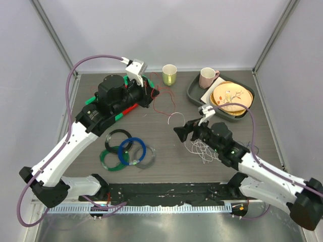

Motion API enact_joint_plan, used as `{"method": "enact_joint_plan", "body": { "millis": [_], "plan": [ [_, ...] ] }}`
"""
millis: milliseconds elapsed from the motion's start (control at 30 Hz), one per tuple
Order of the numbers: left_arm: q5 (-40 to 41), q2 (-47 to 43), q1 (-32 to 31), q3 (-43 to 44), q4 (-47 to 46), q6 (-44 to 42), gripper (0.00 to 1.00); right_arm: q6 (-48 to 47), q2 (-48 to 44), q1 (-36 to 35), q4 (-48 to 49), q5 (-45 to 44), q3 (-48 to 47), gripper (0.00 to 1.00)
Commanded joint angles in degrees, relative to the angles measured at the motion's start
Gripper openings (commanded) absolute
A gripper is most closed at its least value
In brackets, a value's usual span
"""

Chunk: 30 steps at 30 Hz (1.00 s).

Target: Untangle the cables

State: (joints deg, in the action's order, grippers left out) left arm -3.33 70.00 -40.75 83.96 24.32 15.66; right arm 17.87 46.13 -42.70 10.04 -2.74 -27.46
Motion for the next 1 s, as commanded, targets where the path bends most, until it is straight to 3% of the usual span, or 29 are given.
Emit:
{"method": "enact_joint_plan", "body": {
  "millis": [0, 67, 100, 133, 233, 333, 433, 567, 600, 800, 967],
  "plan": [
    [-1.32, -1.70, -0.47, -0.20, -1.38, -1.60, 0.00, -2.93, 9.84, -0.28, 8.05, 1.58, -3.13, 0.85],
    [-1.15, -1.71, -0.47, -0.29, -1.37, -1.86, 0.00, -2.93, 12.31, -0.28, 11.82, 3.87, -2.25, 0.68],
    [-0.80, -1.62, -0.47, -0.29, -1.29, -1.95, 0.00, -2.75, 13.01, -0.28, 12.45, 4.23, -1.63, 0.52],
    [-0.36, -1.44, -0.47, -0.20, -1.11, -2.04, 0.00, -2.49, 12.59, -0.28, 12.80, 4.59, -1.19, 0.24],
    [1.48, -0.74, -0.47, 0.15, -0.94, -2.56, 0.00, -1.96, 6.71, -0.28, 14.56, 1.62, 1.61, 0.08],
    [1.75, 0.48, -0.47, 0.67, -0.42, -2.92, 0.00, -1.09, -3.89, -0.28, 14.92, -4.35, 5.92, 0.01],
    [2.80, 1.72, -0.38, 2.43, 1.43, -3.27, 0.00, 1.20, -16.27, -0.19, 16.41, -17.08, 11.89, 0.01],
    [8.68, 3.39, -0.38, 3.49, 2.49, -3.88, 0.00, 8.64, -29.76, 0.07, 11.17, -43.93, 17.00, 0.01],
    [9.48, 3.65, -0.38, 3.92, 3.19, -3.97, 0.00, 10.15, -31.87, -0.02, 9.31, -47.15, 17.70, 0.01],
    [14.93, 3.31, -0.38, 4.10, 3.81, -4.41, 0.00, 15.97, -43.48, 0.07, -1.24, -59.28, 17.62, 0.01],
    [19.49, 2.25, -0.38, 3.23, 3.37, -4.94, 0.00, 16.93, -40.35, 0.07, -4.33, -58.96, 16.04, 0.01]
  ]
}}
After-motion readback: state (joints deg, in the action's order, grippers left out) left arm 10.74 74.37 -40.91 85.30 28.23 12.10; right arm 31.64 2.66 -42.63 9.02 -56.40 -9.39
